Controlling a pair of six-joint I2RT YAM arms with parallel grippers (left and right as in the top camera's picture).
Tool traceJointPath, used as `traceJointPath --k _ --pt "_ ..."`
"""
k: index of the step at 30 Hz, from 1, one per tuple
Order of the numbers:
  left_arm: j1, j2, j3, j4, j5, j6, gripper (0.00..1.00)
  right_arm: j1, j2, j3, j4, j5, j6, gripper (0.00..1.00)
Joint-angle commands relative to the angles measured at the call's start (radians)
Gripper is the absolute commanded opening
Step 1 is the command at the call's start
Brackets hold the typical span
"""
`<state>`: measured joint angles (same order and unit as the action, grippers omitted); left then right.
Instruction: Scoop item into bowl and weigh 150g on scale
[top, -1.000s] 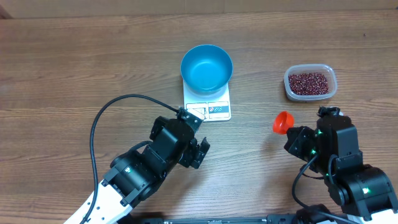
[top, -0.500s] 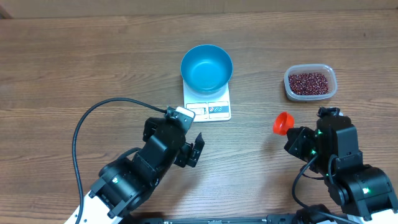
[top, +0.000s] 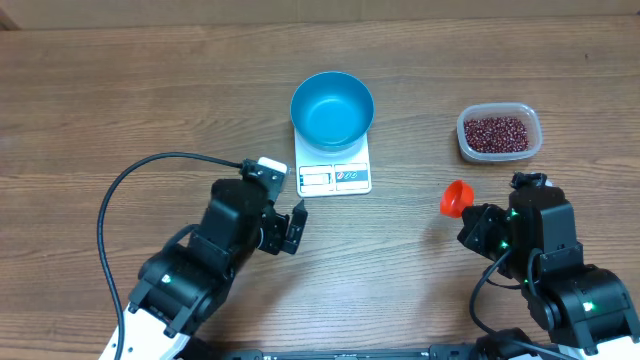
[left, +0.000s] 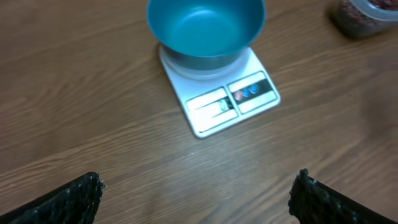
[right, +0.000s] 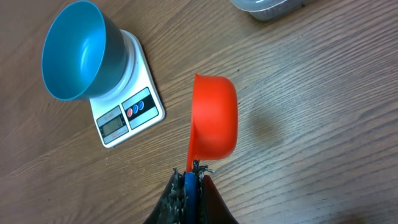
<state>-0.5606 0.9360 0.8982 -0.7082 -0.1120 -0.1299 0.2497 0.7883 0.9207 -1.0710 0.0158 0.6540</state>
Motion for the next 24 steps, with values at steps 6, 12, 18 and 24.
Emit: traceJointPath --k 6,12,18,24 --pt "0.012 -0.008 -0.003 0.008 0.116 0.071 1.00 0.003 -0.002 0.030 0.003 0.018 -0.009 0.04" --pt "0.012 -0.007 -0.003 0.008 0.104 0.071 1.00 0.003 -0.002 0.030 0.003 0.018 -0.009 0.04" --pt "0.012 -0.007 -0.003 0.008 0.104 0.071 1.00 0.003 -0.002 0.030 0.003 0.018 -0.009 0.04" --pt "0.012 -0.007 -0.003 0.009 0.076 0.071 1.00 0.003 -0.002 0.030 0.005 0.018 -0.009 0.04"
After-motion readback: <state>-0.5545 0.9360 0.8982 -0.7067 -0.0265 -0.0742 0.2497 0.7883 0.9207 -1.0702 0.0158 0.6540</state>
